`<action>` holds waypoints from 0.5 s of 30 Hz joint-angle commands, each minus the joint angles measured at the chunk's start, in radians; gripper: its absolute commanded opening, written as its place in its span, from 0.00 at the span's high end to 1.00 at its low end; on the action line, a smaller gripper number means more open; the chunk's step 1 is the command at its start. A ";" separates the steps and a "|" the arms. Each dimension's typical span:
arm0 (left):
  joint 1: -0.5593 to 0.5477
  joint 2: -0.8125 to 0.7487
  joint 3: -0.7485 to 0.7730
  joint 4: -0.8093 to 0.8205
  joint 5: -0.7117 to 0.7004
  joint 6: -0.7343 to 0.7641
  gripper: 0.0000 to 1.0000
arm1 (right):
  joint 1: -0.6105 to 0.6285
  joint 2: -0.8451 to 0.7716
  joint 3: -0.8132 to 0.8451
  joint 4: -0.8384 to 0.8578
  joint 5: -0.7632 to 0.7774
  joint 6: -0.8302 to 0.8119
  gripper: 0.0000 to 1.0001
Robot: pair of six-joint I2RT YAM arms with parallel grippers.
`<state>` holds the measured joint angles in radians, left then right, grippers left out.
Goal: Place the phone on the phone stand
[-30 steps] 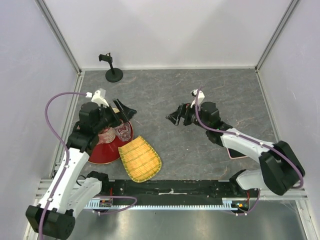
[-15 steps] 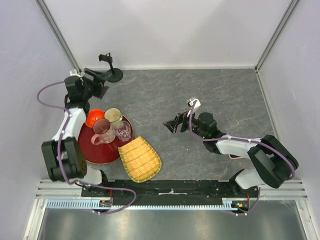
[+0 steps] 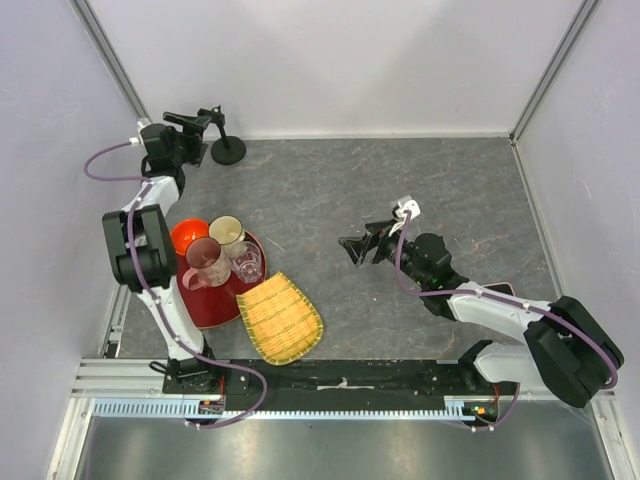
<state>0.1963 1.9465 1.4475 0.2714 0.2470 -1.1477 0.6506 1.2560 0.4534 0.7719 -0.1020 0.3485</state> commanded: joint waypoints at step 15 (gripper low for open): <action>-0.008 0.302 0.086 0.701 -0.109 -0.130 0.16 | 0.001 0.040 -0.022 0.113 0.025 -0.057 0.02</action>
<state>0.1921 2.2257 1.4761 0.7116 0.1562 -1.2465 0.6506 1.2716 0.4206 0.8188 -0.0776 0.3126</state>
